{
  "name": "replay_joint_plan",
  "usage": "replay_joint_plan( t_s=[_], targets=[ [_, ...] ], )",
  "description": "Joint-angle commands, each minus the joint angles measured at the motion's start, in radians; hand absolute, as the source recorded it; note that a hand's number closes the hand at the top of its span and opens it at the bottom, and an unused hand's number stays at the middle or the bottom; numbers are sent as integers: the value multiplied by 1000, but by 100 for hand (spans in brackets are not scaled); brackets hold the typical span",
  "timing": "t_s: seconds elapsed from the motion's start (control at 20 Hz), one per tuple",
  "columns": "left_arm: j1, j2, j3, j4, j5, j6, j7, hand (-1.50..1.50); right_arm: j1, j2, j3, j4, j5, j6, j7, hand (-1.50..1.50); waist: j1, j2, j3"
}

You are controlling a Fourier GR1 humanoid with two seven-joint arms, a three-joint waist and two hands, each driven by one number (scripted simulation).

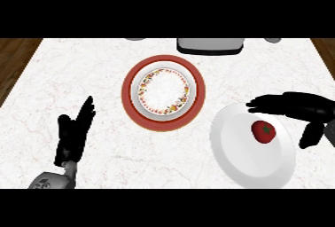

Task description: Pick the tomato from the plate and place it in the plate

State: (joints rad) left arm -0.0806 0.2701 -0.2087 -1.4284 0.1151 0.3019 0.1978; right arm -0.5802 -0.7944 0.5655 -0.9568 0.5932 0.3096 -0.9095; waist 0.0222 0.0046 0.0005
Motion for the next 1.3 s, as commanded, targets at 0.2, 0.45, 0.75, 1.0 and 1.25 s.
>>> replay_joint_plan(
  t_s=[0.2, 0.45, 0.75, 1.0, 1.25],
  targets=[
    [7, -22, 25, 27, -24, -12, -30, 0, -78, 99, 23, 127, 97, 61, -84, -150, -9, -2, -1],
    [39, 13, 56, -18, 1, -59, -12, 0, -123, 127, 24, 313, 140, -13, -193, -150, -1, 1, 0],
    [-34, -34, 59, -1, -31, -30, 34, 0, -90, 184, 30, 304, 172, -31, -160, -150, -13, -2, 0],
    [56, -66, 40, -4, -66, -28, -32, 0, -51, 190, 18, 235, 206, -39, -120, -150, -21, -6, -1],
    [1, -46, 102, 59, -36, -75, -42, 0, -95, 205, 21, 314, 255, -99, -194, 150, -19, -3, -1]
  ],
)
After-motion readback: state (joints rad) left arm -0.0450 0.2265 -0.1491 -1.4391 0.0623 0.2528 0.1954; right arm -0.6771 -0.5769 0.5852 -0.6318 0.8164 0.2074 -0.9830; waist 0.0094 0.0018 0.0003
